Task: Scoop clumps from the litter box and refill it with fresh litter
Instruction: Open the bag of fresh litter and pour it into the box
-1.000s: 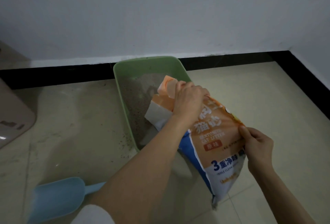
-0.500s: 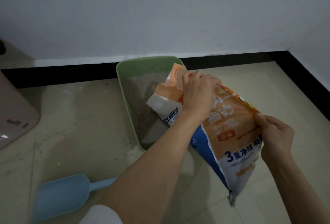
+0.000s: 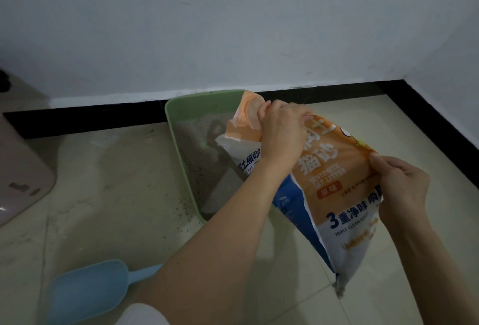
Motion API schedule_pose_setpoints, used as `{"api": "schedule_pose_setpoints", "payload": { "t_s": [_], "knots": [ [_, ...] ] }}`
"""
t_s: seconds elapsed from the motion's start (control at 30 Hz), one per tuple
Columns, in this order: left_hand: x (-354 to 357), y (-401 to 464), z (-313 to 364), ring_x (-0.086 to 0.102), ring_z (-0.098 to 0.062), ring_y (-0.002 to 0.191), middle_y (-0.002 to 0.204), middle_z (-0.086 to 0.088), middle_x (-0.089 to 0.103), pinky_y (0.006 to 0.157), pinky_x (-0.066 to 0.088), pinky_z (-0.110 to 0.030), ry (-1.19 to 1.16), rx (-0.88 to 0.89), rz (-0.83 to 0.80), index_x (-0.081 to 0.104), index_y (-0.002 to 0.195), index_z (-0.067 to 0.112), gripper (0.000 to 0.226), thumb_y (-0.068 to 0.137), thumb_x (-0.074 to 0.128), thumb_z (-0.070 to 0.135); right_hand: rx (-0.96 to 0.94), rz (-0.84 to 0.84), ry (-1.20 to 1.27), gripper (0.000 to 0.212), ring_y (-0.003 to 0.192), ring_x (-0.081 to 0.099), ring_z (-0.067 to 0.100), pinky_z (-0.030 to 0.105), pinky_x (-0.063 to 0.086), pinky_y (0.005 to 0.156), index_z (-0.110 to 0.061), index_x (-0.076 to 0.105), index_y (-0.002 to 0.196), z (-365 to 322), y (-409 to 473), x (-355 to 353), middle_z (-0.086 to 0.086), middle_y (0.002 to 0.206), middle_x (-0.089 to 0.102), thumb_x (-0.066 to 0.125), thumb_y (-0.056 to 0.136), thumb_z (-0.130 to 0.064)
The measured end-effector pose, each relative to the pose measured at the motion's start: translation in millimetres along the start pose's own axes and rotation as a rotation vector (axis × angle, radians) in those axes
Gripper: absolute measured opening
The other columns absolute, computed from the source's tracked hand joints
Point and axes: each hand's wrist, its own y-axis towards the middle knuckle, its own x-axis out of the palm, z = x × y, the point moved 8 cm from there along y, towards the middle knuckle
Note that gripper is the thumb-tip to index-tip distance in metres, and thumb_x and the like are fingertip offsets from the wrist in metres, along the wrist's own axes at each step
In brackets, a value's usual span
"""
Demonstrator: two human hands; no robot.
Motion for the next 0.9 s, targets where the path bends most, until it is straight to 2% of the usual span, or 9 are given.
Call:
{"api": "schedule_pose_setpoints", "payload": {
  "t_s": [0.1,0.23,0.33,0.47,0.6,0.73,0.9],
  "knots": [
    [3.9,1.9,3.9,0.050,-0.015,0.104,0.098,0.008,0.066,0.106,0.018,-0.039,0.132,0.037,-0.074,0.067,0.100,0.025,0.016,0.092,0.053,0.022,-0.017,-0.009,-0.015,0.014,0.064,0.052,0.012,0.024,0.042,0.060,-0.010,0.066,0.080,-1.6,-1.8,0.3,0.002,0.069,0.057,0.057,0.091,-0.013],
    [30.9,-11.1,32.0,0.046,-0.014,0.114,0.108,0.011,0.063,0.110,0.006,-0.049,0.335,0.232,-0.311,0.063,0.108,0.033,0.018,0.092,0.055,0.029,-0.031,-0.027,-0.009,0.014,0.062,0.051,0.013,0.025,0.042,0.058,-0.006,0.067,0.082,0.5,-1.8,-0.5,0.004,0.067,0.057,0.058,0.091,-0.011],
    [47.9,-21.6,44.8,0.045,-0.013,0.117,0.116,0.011,0.061,0.109,0.006,-0.047,0.366,0.319,-0.404,0.059,0.116,0.033,0.026,0.092,0.053,0.036,-0.049,-0.044,-0.002,0.014,0.061,0.052,0.015,0.025,0.043,0.060,-0.005,0.068,0.080,1.8,-0.8,-0.4,0.005,0.067,0.058,0.059,0.090,-0.010],
    [58.7,-24.9,53.0,0.046,-0.013,0.112,0.111,0.011,0.063,0.104,0.011,-0.042,0.327,0.343,-0.441,0.062,0.111,0.033,0.024,0.094,0.046,0.039,-0.070,-0.065,0.012,0.023,0.062,0.052,0.016,0.027,0.044,0.061,-0.014,0.066,0.067,3.2,-0.2,-1.3,0.006,0.066,0.059,0.060,0.089,-0.010],
    [65.6,-21.6,54.4,0.045,-0.012,0.100,0.099,0.010,0.064,0.092,0.019,-0.037,0.282,0.301,-0.429,0.067,0.099,0.032,0.023,0.095,0.045,0.037,-0.079,-0.075,0.043,0.018,0.062,0.051,0.014,0.025,0.043,0.061,-0.008,0.067,0.071,7.8,1.0,-4.0,0.007,0.066,0.058,0.060,0.088,-0.008],
    [66.0,-19.8,56.1,0.041,-0.010,0.097,0.098,0.010,0.066,0.084,0.017,-0.033,0.155,0.233,-0.401,0.070,0.097,0.028,0.025,0.096,0.045,0.031,-0.103,-0.110,0.043,0.024,0.064,0.051,0.013,0.027,0.042,0.062,-0.014,0.066,0.065,9.7,4.7,-6.2,0.005,0.066,0.058,0.061,0.088,-0.009],
    [67.7,-22.5,59.4,0.030,-0.002,0.088,0.098,0.010,0.064,0.079,0.013,-0.026,0.054,0.184,-0.425,0.070,0.097,0.023,0.024,0.096,0.047,0.024,-0.140,-0.199,0.013,0.019,0.064,0.056,0.006,0.023,0.045,0.064,-0.017,0.069,0.072,15.1,8.2,-11.6,0.000,0.069,0.064,0.060,0.088,-0.011]
  ]
}}
